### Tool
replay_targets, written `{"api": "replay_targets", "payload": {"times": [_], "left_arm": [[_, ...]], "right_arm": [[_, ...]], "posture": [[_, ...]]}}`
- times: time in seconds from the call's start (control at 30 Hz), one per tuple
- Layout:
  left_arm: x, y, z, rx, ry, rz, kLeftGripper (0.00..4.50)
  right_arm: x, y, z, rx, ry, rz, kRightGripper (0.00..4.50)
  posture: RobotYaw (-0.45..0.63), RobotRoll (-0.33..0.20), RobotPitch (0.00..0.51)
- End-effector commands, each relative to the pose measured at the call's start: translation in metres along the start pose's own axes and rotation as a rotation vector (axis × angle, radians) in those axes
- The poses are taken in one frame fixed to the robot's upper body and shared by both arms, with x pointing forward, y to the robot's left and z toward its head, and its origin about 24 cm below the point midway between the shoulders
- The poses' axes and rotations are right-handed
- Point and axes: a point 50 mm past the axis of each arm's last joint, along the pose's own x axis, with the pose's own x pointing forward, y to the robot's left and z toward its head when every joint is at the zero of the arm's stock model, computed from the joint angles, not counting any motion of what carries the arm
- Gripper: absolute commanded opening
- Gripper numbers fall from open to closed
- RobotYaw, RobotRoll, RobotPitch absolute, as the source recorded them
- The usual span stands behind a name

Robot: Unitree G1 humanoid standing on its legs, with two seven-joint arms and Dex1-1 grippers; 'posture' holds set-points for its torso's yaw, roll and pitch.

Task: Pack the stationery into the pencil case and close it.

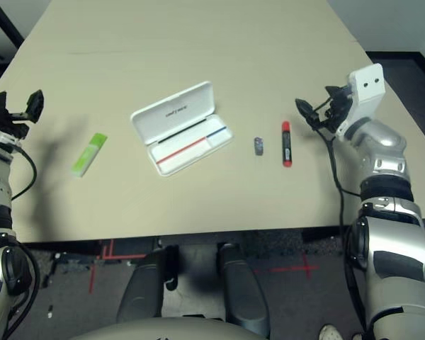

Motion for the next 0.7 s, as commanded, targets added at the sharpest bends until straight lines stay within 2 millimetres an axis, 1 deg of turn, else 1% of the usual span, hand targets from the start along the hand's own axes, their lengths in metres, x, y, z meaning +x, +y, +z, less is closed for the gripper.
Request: {"api": "replay_targets", "payload": {"times": [0.03,0.13,0.27,0.37,0.5,0.6,0.7], "left_arm": [[-0.001,-0.003,0.004,-0.003,-0.001,-0.037,4.47],[-0.004,-0.011,0.006,-0.014,0.001,-0.087,4.47],[-0.008,-0.029,0.013,-0.031,0.016,-0.227,4.47],[-0.015,-0.055,0.019,-0.049,0.050,-0.416,4.47],[-0.033,-0.091,0.024,-0.070,0.124,-0.671,4.47],[-0.046,-0.109,0.025,-0.077,0.171,-0.792,4.47],[-0.056,-0.120,0.025,-0.074,0.219,-0.874,4.47]], "right_arm": [[-0.003,0.004,-0.002,-0.007,0.053,0.070,4.50],[-0.004,0.008,-0.005,-0.013,0.081,0.101,4.50],[-0.004,0.009,-0.006,-0.006,0.093,0.117,4.50],[-0.005,0.008,-0.006,-0.008,0.101,0.121,4.50],[-0.006,0.008,-0.009,-0.006,0.115,0.120,4.50],[-0.005,0.009,-0.012,-0.006,0.126,0.125,4.50],[-0.002,0.010,-0.013,-0.006,0.133,0.131,4.50]], "posture": [[0.00,0.000,0.235],[0.01,0.000,0.232],[0.01,0.000,0.223],[0.00,0.000,0.221],[0.01,0.000,0.227],[0.03,0.000,0.230],[0.04,0.000,0.232]]}}
